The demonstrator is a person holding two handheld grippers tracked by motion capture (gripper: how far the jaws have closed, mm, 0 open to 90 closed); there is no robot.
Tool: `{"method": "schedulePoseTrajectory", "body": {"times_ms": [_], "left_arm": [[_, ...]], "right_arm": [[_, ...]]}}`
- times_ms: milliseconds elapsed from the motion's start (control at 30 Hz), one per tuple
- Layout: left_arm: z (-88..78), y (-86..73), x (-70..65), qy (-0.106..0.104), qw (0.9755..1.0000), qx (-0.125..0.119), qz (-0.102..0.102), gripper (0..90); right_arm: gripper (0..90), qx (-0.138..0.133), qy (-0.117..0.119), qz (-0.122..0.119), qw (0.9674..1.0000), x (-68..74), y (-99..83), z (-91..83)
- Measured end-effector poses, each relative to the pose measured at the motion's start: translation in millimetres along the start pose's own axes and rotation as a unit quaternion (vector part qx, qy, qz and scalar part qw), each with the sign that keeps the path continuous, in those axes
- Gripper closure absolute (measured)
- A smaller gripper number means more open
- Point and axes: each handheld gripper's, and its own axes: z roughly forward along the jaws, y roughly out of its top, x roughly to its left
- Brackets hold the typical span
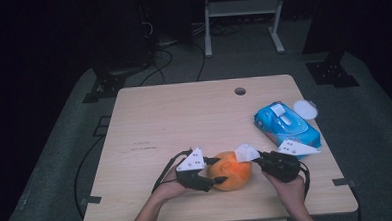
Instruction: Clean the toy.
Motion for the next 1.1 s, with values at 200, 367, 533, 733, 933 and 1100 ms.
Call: {"method": "schedulePoseTrajectory", "body": {"times_ms": [200,367,533,733,933,1100], "left_arm": [[-4.3,-3.6,6.7,-0.004,0.9999,-0.004,-0.013,40.1],[-5.5,-5.5,9.5,-0.004,0.9995,-0.011,-0.028,39.9],[-5.9,-5.4,9.7,-0.001,0.9996,-0.010,-0.028,39.6],[-8.2,0.2,9.3,-0.002,0.9994,-0.008,-0.034,42.3],[-7.2,7.3,2.2,-0.013,0.9998,-0.002,-0.018,44.6],[-9.8,5.9,4.7,-0.008,0.9995,-0.015,-0.028,42.9]], "right_arm": [[81.8,-0.015,0.020,0.003,0.9997,2.5,0.4,1.8],[81.8,-0.016,0.017,0.054,0.9983,-12.7,-10.1,1.5],[81.7,-0.022,0.034,0.020,0.9990,4.0,-2.9,3.2],[81.7,-0.015,0.025,0.045,0.9986,-3.2,-5.1,3.5],[81.6,-0.030,0.064,-0.018,0.9973,29.8,8.8,5.4],[81.6,-0.016,0.040,0.011,0.9990,13.7,0.7,6.9]]}}
